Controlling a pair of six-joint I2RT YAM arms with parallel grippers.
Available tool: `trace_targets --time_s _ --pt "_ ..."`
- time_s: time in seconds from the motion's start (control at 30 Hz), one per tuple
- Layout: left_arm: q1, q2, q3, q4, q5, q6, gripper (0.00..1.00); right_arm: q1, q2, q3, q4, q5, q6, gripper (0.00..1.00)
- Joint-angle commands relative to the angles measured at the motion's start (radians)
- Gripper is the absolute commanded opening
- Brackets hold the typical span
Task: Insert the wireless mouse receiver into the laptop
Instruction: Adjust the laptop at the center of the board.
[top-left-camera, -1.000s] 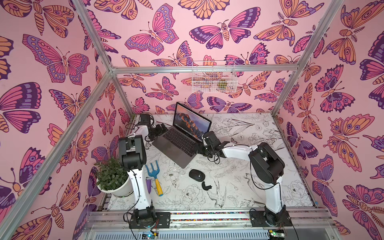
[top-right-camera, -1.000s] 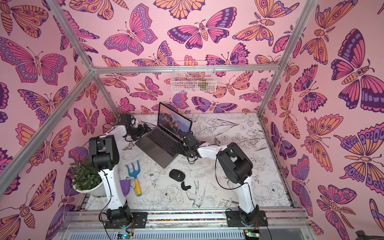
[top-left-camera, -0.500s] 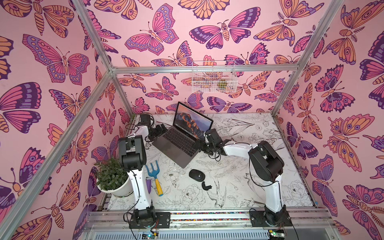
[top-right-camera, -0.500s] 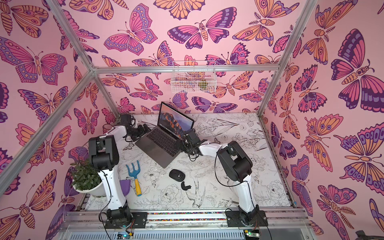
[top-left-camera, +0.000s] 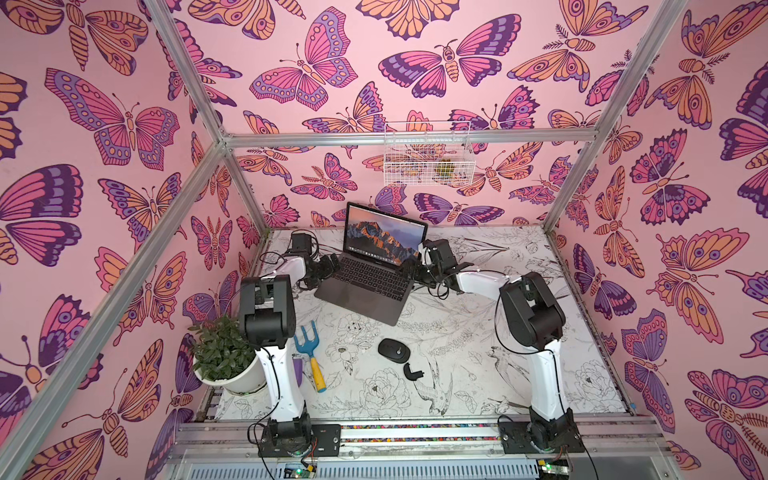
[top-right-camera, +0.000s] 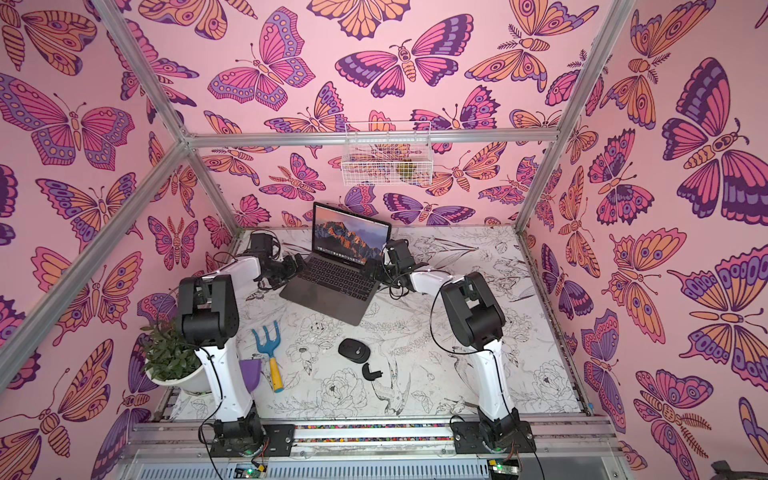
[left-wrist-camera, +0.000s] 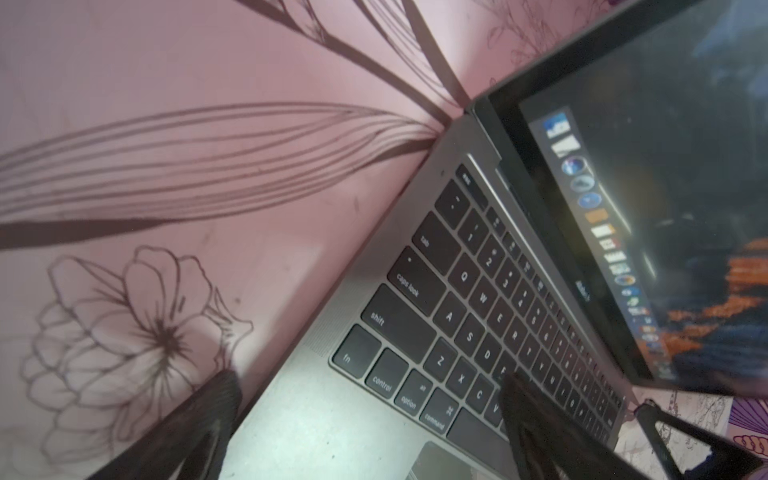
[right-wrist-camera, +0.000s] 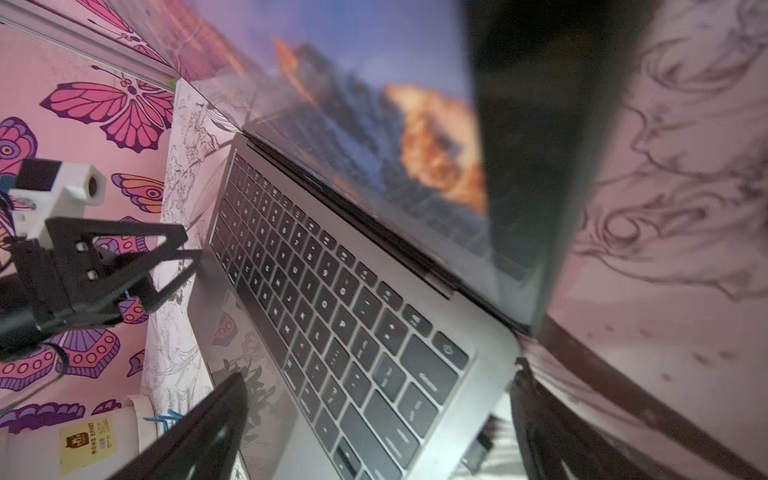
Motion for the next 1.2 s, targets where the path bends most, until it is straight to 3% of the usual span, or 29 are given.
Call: trace_targets --time_s 0.0,0.33,0.83,1.17 --pt "-0.048 0.014 -0.113 -0.170 0.030 -0.066 1.00 -0.015 0.016 0.035 0.018 -0.035 -0.044 0.99" --pt "-0.095 -0.103 -0.322 -0.048 0.067 -0.161 1.00 -0.076 -0.257 -0.281 -0.140 0.194 -0.061 0.99" --pt "-0.276 -0.161 -0.416 0.024 0.041 -0.255 1.00 -0.103 -0.311 -0.410 -0.152 0.007 -0.071 1.00" --pt "-0.308 -0.099 -0.365 0.029 0.037 -0.255 1.00 -0.093 -0.335 -0.470 -0.123 -0.021 -0.061 0.99"
